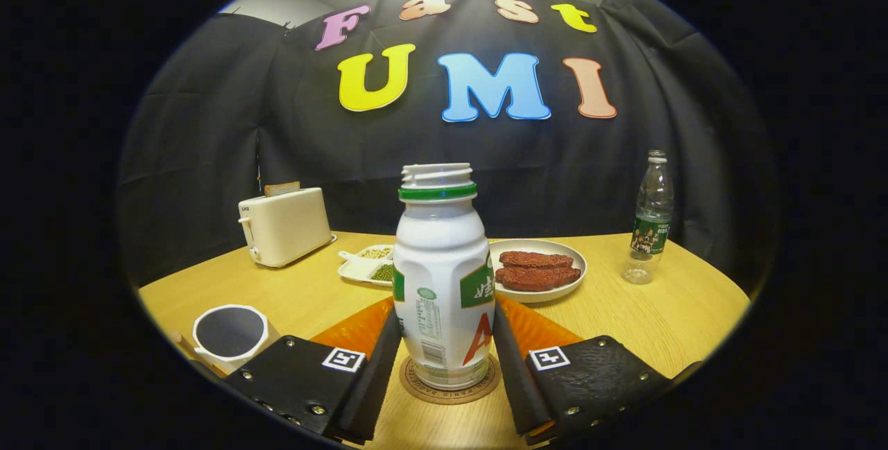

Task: Take the bottle from table, then pour the juice into the cup, finally place the bottle on the coaster

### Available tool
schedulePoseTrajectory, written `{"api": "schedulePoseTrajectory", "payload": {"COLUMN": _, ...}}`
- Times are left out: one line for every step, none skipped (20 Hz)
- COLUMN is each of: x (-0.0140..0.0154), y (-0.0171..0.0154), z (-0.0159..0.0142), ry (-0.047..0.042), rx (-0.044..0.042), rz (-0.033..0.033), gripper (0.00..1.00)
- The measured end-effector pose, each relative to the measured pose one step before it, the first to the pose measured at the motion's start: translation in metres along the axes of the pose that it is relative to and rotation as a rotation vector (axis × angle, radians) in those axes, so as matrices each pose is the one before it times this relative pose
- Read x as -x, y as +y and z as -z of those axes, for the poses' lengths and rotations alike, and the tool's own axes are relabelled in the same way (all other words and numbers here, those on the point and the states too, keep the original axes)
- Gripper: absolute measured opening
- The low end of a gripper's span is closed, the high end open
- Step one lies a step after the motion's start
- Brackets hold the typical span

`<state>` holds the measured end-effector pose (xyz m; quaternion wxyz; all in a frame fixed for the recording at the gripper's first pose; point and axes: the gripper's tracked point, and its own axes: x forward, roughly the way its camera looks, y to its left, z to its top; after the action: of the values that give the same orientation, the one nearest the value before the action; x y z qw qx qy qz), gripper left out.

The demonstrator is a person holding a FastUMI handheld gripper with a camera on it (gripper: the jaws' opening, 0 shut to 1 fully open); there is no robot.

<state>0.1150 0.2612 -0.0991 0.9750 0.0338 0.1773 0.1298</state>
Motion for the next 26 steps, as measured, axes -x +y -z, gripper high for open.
{"api": "schedulePoseTrajectory", "payload": {"x": 0.00094, "y": -0.00042, "z": 0.00127, "ry": 0.00220, "rx": -0.00049, "rz": 0.00009, "gripper": 0.72}}
{"api": "schedulePoseTrajectory", "payload": {"x": -0.00166, "y": 0.00069, "z": 0.00356, "ry": 0.01638, "rx": -0.00290, "rz": -0.00032, "gripper": 0.72}}
{"api": "schedulePoseTrajectory", "payload": {"x": 0.00017, "y": 0.00146, "z": 0.00570, "ry": 0.01899, "rx": -0.00517, "rz": -0.00406, "gripper": 0.75}}
{"api": "schedulePoseTrajectory", "payload": {"x": -0.00054, "y": -0.00048, "z": 0.00405, "ry": 0.01440, "rx": -0.00664, "rz": -0.00103, "gripper": 0.75}}
{"api": "schedulePoseTrajectory", "payload": {"x": 0.00179, "y": -0.00029, "z": -0.00061, "ry": -0.01046, "rx": -0.01391, "rz": -0.00196, "gripper": 0.77}}
{"api": "schedulePoseTrajectory", "payload": {"x": -0.00098, "y": -0.00043, "z": -0.00089, "ry": -0.00684, "rx": -0.01950, "rz": -0.00419, "gripper": 0.77}}
{"api": "schedulePoseTrajectory", "payload": {"x": 0.00143, "y": 0.00097, "z": 0.00049, "ry": -0.00675, "rx": -0.02259, "rz": -0.01682, "gripper": 0.78}}
{"api": "schedulePoseTrajectory", "payload": {"x": 0.00074, "y": 0.00104, "z": 0.00069, "ry": 0.00031, "rx": -0.01311, "rz": -0.00637, "gripper": 0.82}}
{"api": "schedulePoseTrajectory", "payload": {"x": 0.00123, "y": -0.00070, "z": 0.00209, "ry": 0.00665, "rx": -0.00315, "rz": 0.00018, "gripper": 0.85}}
{"api": "schedulePoseTrajectory", "payload": {"x": 0.00088, "y": -0.00010, "z": -0.00046, "ry": 0.00125, "rx": 0.00080, "rz": -0.00086, "gripper": 0.85}}
{"api": "schedulePoseTrajectory", "payload": {"x": 0.00256, "y": 0.00104, "z": -0.00220, "ry": -0.00678, "rx": -0.00293, "rz": -0.00440, "gripper": 0.85}}
{"api": "schedulePoseTrajectory", "payload": {"x": 0.00191, "y": 0.00109, "z": -0.00484, "ry": -0.01451, "rx": -0.00589, "rz": -0.00521, "gripper": 0.85}}
{"api": "schedulePoseTrajectory", "payload": {"x": 0.00206, "y": 0.00124, "z": -0.00435, "ry": -0.01414, "rx": -0.00183, "rz": -0.00022, "gripper": 0.85}}
{"api": "schedulePoseTrajectory", "payload": {"x": 0.00249, "y": -0.00038, "z": -0.00531, "ry": -0.01420, "rx": 0.00203, "rz": 0.00169, "gripper": 0.85}}
{"api": "schedulePoseTrajectory", "payload": {"x": 0.00317, "y": 0.00061, "z": -0.00346, "ry": -0.01059, "rx": 0.00263, "rz": 0.00266, "gripper": 0.85}}
{"api": "schedulePoseTrajectory", "payload": {"x": 0.00320, "y": 0.00032, "z": -0.00472, "ry": -0.00918, "rx": 0.00260, "rz": 0.00205, "gripper": 0.85}}
{"api": "schedulePoseTrajectory", "payload": {"x": 0.00426, "y": 0.00082, "z": -0.00473, "ry": -0.01128, "rx": 0.00260, "rz": 0.00025, "gripper": 0.85}}
{"api": "schedulePoseTrajectory", "payload": {"x": 0.00412, "y": 0.00079, "z": -0.00575, "ry": -0.01144, "rx": 0.00207, "rz": -0.00002, "gripper": 0.85}}
{"api": "schedulePoseTrajectory", "payload": {"x": 0.00576, "y": 0.00066, "z": -0.00522, "ry": -0.01086, "rx": 0.00212, "rz": 0.00124, "gripper": 0.85}}
{"api": "schedulePoseTrajectory", "payload": {"x": 0.00456, "y": 0.00058, "z": -0.00652, "ry": -0.01544, "rx": 0.00259, "rz": -0.00189, "gripper": 0.85}}
{"api": "schedulePoseTrajectory", "payload": {"x": 0.00619, "y": 0.00133, "z": -0.00702, "ry": -0.01689, "rx": 0.00670, "rz": -0.00095, "gripper": 0.85}}
{"api": "schedulePoseTrajectory", "payload": {"x": 0.00542, "y": -0.00099, "z": -0.00781, "ry": -0.01775, "rx": 0.01095, "rz": 0.00296, "gripper": 0.85}}
{"api": "schedulePoseTrajectory", "payload": {"x": 0.00643, "y": -0.00162, "z": -0.00677, "ry": -0.01742, "rx": 0.01264, "rz": 0.00509, "gripper": 0.85}}
{"api": "schedulePoseTrajectory", "payload": {"x": 0.00453, "y": -0.00179, "z": -0.00798, "ry": -0.01695, "rx": 0.01505, "rz": 0.00718, "gripper": 0.85}}
{"api": "schedulePoseTrajectory", "payload": {"x": 0.00550, "y": -0.00324, "z": -0.00598, "ry": -0.01477, "rx": 0.01745, "rz": 0.00976, "gripper": 0.85}}
{"api": "schedulePoseTrajectory", "payload": {"x": 0.00379, "y": -0.00301, "z": -0.00578, "ry": -0.01137, "rx": 0.01841, "rz": 0.00912, "gripper": 0.85}}
